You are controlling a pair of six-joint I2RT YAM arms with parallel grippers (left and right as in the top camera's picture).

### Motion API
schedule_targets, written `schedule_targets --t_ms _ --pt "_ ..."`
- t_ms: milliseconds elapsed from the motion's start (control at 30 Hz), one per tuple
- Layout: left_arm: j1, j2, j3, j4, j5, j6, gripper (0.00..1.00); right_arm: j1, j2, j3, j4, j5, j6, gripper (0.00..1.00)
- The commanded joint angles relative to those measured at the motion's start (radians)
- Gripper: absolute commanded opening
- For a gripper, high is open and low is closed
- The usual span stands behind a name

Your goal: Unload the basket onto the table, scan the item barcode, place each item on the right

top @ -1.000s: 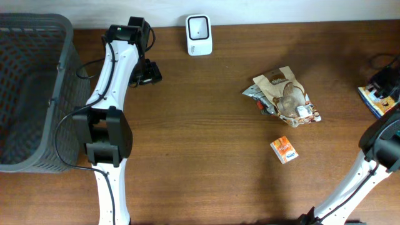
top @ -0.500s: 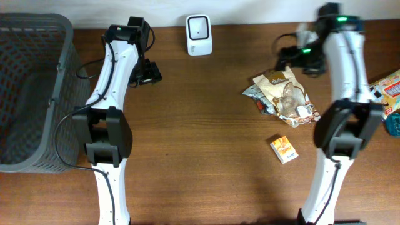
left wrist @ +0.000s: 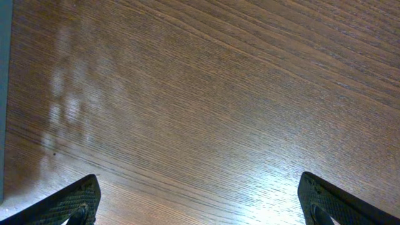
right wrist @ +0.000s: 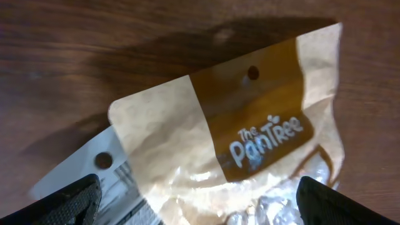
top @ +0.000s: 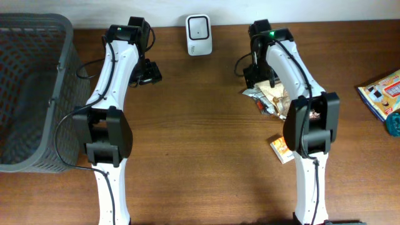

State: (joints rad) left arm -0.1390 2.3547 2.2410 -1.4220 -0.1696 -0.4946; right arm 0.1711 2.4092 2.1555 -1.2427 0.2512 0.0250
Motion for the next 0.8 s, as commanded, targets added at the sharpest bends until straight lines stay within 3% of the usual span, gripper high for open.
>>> schedule_targets --t_ms 0,200,300,467,500,633,767 --pt "-0.002 0.007 0.017 -0.001 -0.011 -0.009 0.99 -0.001 0.037 -0.009 0.002 0.047 0.018 0.99" --pt "-0.002 0.007 0.017 -0.001 -0.011 -0.009 0.99 -0.016 0.079 -0.009 0.023 0.164 0.018 0.89" --pt "-0.002 0.007 0.017 -0.001 -0.011 -0.009 0.99 -0.023 0.098 -0.009 0.025 0.157 0.025 0.7" --pt "-0.002 0.007 0.017 -0.001 -0.011 -0.009 0.99 -0.023 0.1 -0.009 0.056 0.164 0.075 0.1" --pt "-0.002 0.007 0.017 -0.001 -0.011 -0.009 0.99 -0.023 0.099 -0.003 0.056 0.21 0.122 0.04" --pt "-0.002 0.007 0.017 -0.001 -0.011 -0.009 0.99 -0.023 0.082 0.1 -0.025 0.226 0.176 0.04" --pt "-0.002 0.007 0.017 -0.001 -0.011 -0.009 0.99 -0.023 0.024 0.308 -0.151 0.101 0.175 0.04"
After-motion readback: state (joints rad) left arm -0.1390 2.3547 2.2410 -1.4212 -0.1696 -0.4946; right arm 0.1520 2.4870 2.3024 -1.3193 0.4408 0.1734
